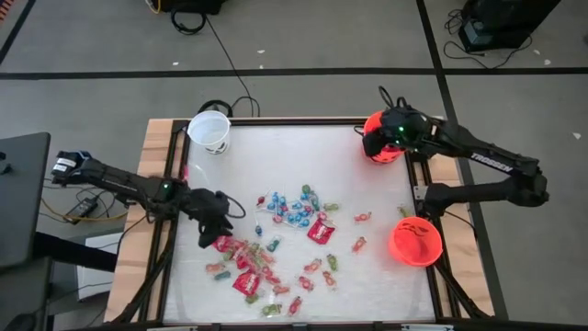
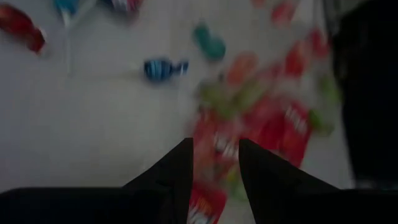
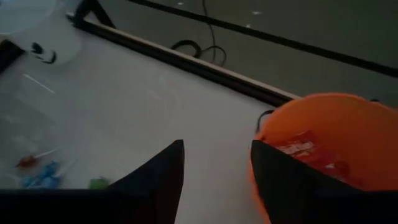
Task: Sort candy by brand, put in halloween buckets
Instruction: Put the red candy into the top orange bucket
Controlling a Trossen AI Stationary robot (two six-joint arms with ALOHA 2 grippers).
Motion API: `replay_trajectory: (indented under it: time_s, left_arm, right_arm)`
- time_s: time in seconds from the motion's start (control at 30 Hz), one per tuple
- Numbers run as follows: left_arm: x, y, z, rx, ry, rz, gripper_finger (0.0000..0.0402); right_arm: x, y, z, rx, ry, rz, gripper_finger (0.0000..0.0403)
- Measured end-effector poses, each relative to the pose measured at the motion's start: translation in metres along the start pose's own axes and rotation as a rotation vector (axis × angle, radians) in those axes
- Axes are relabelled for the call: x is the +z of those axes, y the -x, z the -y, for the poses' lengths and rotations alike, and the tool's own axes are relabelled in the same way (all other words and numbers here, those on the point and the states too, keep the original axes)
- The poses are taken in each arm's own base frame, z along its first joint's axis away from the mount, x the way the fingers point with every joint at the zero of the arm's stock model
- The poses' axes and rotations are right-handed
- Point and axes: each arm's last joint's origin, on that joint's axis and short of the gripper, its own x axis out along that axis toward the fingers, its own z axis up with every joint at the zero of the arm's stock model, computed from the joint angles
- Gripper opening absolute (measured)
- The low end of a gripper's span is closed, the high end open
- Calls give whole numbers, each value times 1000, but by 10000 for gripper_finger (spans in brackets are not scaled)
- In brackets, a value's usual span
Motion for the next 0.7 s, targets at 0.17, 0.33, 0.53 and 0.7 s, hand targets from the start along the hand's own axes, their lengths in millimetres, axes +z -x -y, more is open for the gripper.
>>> replay_trajectory:
  time_s: [0.17, 0.33, 0.53, 0.7]
  left_arm:
    - [-11, -6, -1, 36, -103, -116, 135]
    - [-13, -12, -1, 50, -177, -162, 135]
    - [-17, -23, -4, 74, -227, -236, 135]
    - [-19, -33, -7, 93, -193, -291, 124]
  right_arm:
    - [-4, 3, -7, 34, -6, -7, 195]
    - [-7, 1, -13, 51, -1, -26, 195]
    - [-10, 0, -19, 64, -2, -40, 195]
    - [-12, 1, -22, 75, -4, -45, 195]
